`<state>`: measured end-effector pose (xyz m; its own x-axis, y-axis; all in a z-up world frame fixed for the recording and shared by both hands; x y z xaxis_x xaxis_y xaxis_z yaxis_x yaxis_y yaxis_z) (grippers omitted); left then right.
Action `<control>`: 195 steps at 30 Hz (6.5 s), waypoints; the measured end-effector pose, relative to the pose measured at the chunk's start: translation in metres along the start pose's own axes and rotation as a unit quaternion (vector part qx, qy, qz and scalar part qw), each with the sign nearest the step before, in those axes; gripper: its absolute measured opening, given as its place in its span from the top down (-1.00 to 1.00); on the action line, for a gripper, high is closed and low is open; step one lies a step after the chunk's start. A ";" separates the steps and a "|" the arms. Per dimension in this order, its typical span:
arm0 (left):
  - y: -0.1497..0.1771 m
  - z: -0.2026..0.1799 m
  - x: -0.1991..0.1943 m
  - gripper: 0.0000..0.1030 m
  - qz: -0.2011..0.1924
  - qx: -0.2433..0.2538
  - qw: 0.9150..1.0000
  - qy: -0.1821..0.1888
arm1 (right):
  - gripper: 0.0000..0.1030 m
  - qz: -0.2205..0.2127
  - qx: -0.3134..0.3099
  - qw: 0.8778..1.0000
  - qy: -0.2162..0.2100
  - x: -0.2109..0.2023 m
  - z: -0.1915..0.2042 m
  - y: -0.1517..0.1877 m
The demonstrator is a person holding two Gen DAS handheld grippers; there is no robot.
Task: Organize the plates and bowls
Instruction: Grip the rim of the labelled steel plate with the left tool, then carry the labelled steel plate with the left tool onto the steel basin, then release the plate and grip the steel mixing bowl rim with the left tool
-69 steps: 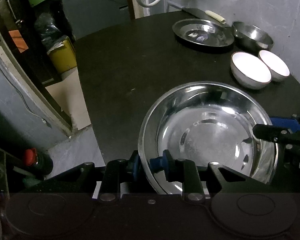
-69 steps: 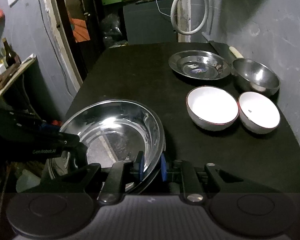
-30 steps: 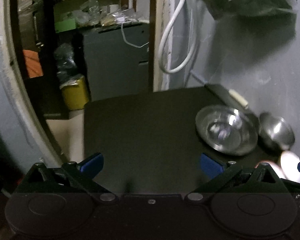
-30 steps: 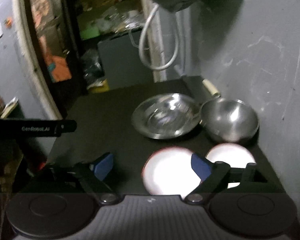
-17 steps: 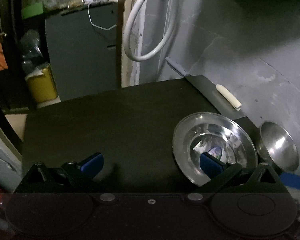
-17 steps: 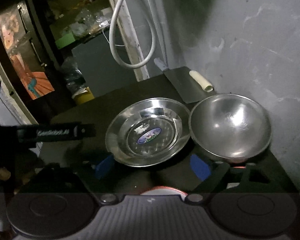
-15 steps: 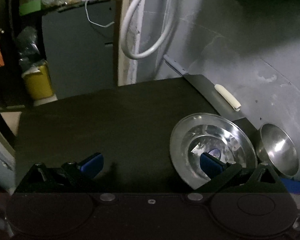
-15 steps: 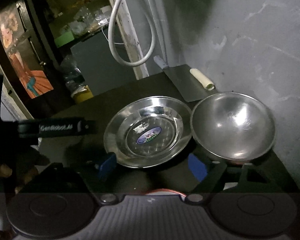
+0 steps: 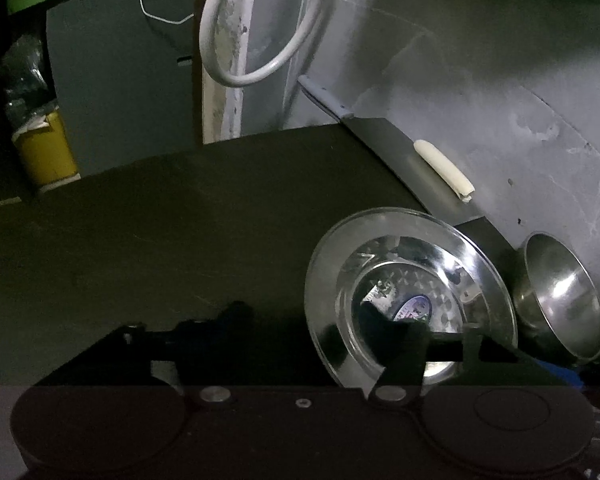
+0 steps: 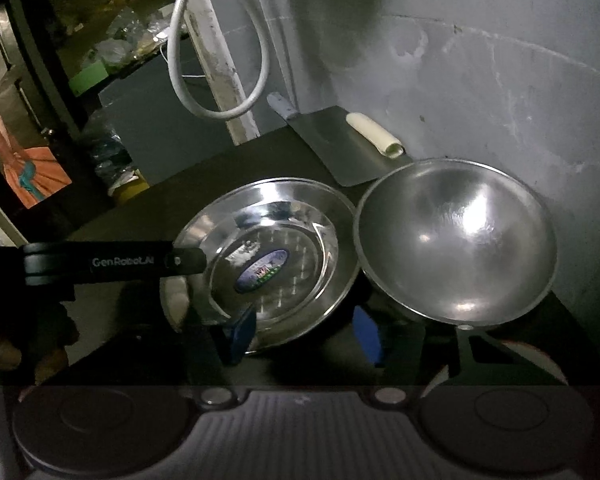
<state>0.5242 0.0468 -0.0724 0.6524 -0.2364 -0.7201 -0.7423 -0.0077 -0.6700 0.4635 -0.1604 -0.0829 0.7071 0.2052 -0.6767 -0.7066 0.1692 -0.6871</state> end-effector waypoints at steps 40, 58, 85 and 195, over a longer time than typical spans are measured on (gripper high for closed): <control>0.058 0.007 -0.160 0.52 -0.075 0.020 0.997 -0.029 | 0.41 -0.053 -0.044 0.988 -0.137 -0.116 0.040 0.037; 0.122 -0.004 -0.225 0.49 -0.065 -0.001 0.996 -0.058 | 0.41 -0.019 -0.075 0.982 -0.172 -0.171 0.048 0.083; 0.199 -0.016 -0.238 0.43 0.014 -0.002 0.996 -0.091 | 0.41 0.065 -0.081 0.978 -0.184 -0.185 0.038 0.143; -0.001 -0.154 0.036 0.32 -0.004 -0.011 1.000 0.001 | -0.17 -0.075 0.098 0.992 -0.042 -0.042 -0.125 -0.007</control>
<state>0.5251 -0.1110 -0.0700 0.6573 -0.2380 -0.7151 -0.7409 -0.0307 -0.6709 0.4426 -0.2910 -0.0826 0.8058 0.2408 -0.5409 -0.5909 0.3854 -0.7087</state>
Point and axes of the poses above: each gripper's, at about its wrist camera, not at the fingertips, and x roughly the way its jaws point, z to its left, y to its underside, the point moved 2 cm from there along x, roughly the way its jaws point, and after that the axes turned 4 degrees about -z, right-handed, at the moved point
